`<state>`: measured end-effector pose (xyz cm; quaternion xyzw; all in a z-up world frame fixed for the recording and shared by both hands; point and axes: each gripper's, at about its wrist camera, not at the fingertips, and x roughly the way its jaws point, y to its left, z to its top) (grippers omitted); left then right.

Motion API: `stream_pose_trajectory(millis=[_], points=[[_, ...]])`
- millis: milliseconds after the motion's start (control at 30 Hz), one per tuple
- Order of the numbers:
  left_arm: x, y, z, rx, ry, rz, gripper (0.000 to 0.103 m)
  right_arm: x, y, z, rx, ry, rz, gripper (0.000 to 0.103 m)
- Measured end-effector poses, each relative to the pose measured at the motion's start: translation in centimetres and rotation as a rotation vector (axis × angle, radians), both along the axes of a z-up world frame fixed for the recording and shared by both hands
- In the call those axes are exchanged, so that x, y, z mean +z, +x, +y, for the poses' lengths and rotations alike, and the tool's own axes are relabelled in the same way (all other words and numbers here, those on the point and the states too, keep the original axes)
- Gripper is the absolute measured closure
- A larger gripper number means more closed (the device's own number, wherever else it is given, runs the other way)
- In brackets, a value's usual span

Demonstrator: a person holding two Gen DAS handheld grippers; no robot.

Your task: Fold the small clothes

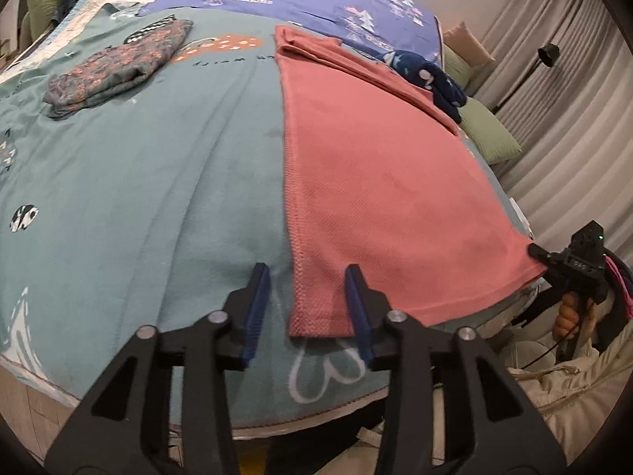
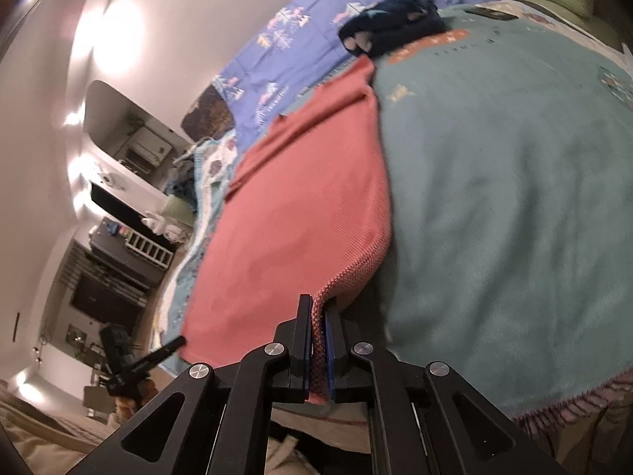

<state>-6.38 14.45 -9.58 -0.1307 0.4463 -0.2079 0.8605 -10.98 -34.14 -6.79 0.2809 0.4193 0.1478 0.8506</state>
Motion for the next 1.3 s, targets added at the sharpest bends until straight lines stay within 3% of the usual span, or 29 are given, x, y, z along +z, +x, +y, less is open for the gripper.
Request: stream_pose_trajectory(millis=[133, 167, 200, 333, 367, 467, 667, 933, 1100, 1300], points=[[0.1, -0.1, -1.1, -0.046, 0.071, -0.023, 0.060, -1.0, 0.0, 0.2, 0.005, -0.050, 0.042, 0.090], [0.2, -0.1, -1.3, -0.055, 0.075, -0.029, 0.074, -1.3, 0.0, 0.3, 0.015, -0.053, 0.054, 0.084], [0.1, 0.0, -1.2, -0.062, 0.063, -0.024, 0.095, -1.7, 0.1, 0.4, 0.033, -0.052, 0.069, 0.078], [0.7, 0.2, -0.2, -0.027, -0.021, -0.029, 0.097, -1.8, 0.5, 1.1, 0.068, -0.069, 0.072, 0.082], [1.2, 0.1, 0.0, -0.018, -0.030, -0.049, 0.097, -1.6, 0.5, 1.0, 0.071, -0.053, 0.072, 0.097], [3.8, -0.2, 0.6, -0.014, -0.081, -0.131, 0.097, -0.2, 0.4, 0.0, 0.062, 0.050, 0.020, 0.099], [8.3, 1.0, -0.4, -0.020, -0.060, -0.272, 0.097, 3.8, 1.4, -1.3, 0.092, 0.175, -0.126, 0.099], [12.1, 4.7, -1.1, 0.014, -0.029, -0.370, 0.097, 8.6, 5.0, -0.6, 0.132, 0.125, -0.253, 0.099], [14.4, 8.4, -1.5, 0.065, -0.040, -0.405, 0.097, 11.8, 9.1, -0.9, 0.110, 0.099, -0.331, 0.099], [16.7, 13.7, -2.6, 0.109, -0.022, -0.443, 0.097, 14.5, 14.6, -0.8, 0.090, 0.034, -0.363, 0.099]])
